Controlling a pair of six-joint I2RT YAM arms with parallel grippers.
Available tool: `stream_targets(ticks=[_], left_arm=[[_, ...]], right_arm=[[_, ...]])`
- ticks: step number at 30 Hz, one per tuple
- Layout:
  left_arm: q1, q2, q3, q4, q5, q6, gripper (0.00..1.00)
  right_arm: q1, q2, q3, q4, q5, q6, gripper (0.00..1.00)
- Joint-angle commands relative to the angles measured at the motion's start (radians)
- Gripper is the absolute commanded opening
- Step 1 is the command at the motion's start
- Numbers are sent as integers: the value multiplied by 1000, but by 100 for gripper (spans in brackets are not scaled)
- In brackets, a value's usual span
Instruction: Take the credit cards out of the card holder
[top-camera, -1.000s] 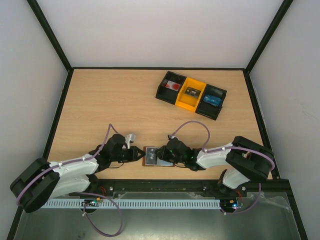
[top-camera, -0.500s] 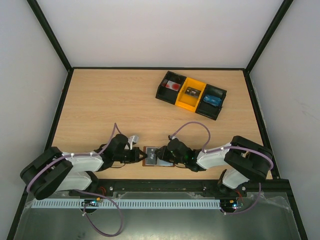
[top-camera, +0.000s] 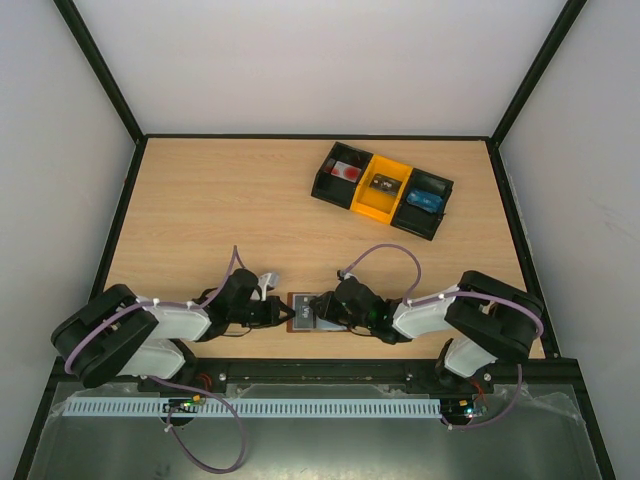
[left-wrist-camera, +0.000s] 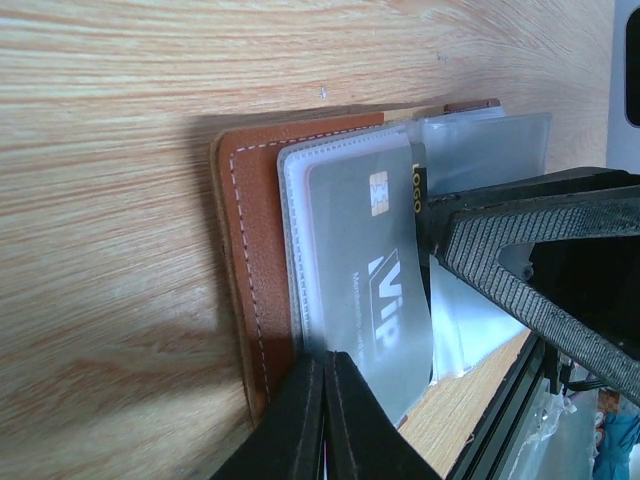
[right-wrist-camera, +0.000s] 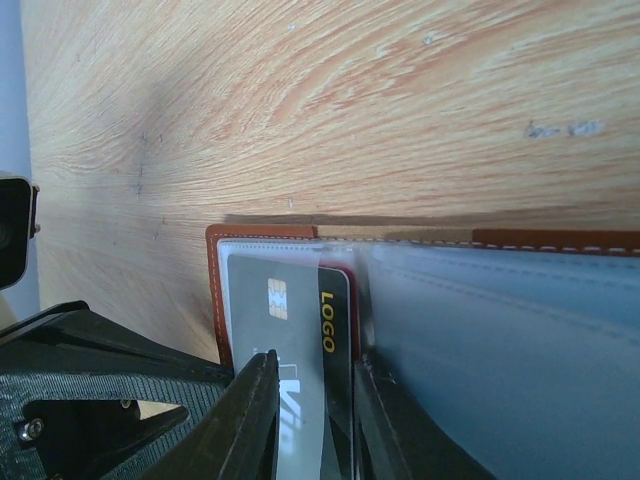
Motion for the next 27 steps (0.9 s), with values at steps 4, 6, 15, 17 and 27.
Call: stream_targets(ticks=[4, 6, 15, 17, 27], left_arm=[[-6, 22, -24, -47, -38, 28, 3], [-6, 21, -24, -49, -39, 29, 3], [-7, 19, -22, -49, -36, 32, 3], [-7, 17, -21, -49, -36, 32, 3], [-7, 5, -21, -73, -52, 32, 3]], right_arm=[[3, 32, -23, 67, -23, 13, 21], [3, 34, -29, 89, -29, 13, 18], [3, 43, -49, 169, -68, 8, 8], [3, 47, -55, 195, -76, 12, 8], [3, 66, -107, 316, -82, 32, 2]])
